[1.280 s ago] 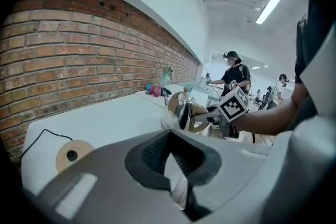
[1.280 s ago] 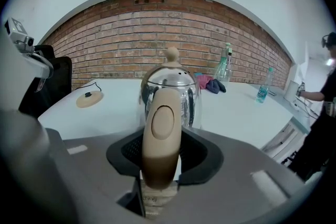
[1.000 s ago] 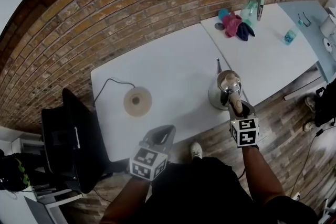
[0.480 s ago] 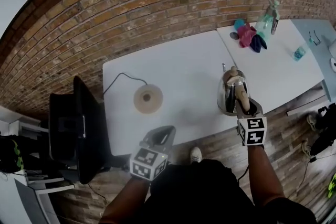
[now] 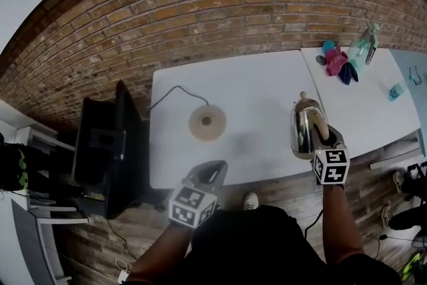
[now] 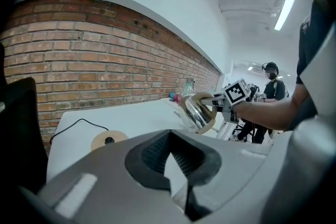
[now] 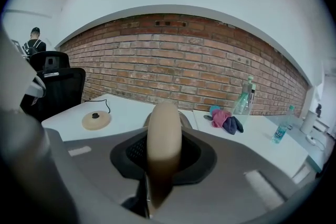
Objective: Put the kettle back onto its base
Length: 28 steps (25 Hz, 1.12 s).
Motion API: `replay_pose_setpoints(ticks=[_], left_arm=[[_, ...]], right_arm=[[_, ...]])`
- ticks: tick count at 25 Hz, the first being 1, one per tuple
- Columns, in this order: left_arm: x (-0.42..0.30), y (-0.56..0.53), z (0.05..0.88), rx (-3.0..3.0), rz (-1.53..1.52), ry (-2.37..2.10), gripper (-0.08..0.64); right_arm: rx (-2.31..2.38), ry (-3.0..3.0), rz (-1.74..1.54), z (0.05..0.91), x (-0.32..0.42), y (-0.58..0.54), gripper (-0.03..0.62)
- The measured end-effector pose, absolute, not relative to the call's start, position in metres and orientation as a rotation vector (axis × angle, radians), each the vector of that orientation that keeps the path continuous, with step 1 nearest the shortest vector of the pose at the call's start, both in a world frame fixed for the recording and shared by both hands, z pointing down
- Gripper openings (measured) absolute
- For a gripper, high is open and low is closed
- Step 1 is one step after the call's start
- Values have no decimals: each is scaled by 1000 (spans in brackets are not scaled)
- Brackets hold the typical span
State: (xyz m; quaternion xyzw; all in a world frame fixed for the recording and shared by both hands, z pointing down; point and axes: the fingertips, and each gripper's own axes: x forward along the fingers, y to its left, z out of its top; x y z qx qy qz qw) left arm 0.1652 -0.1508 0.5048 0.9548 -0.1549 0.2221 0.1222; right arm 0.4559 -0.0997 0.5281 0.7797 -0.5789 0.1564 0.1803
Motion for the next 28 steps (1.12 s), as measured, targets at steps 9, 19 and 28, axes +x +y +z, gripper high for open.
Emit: replay_pose_setpoints(ticks=[9, 19, 28], left_arm=[[128, -165, 504, 2744, 601, -591, 0], [93, -179, 502, 2697, 562, -736, 0], [66, -189, 506, 2632, 532, -848, 0]], right_arm=[[2105, -1783, 403, 514, 411, -129, 91], [1930, -2030, 375, 499, 330, -183, 91], [1810, -2174, 358, 491, 276, -224, 91]])
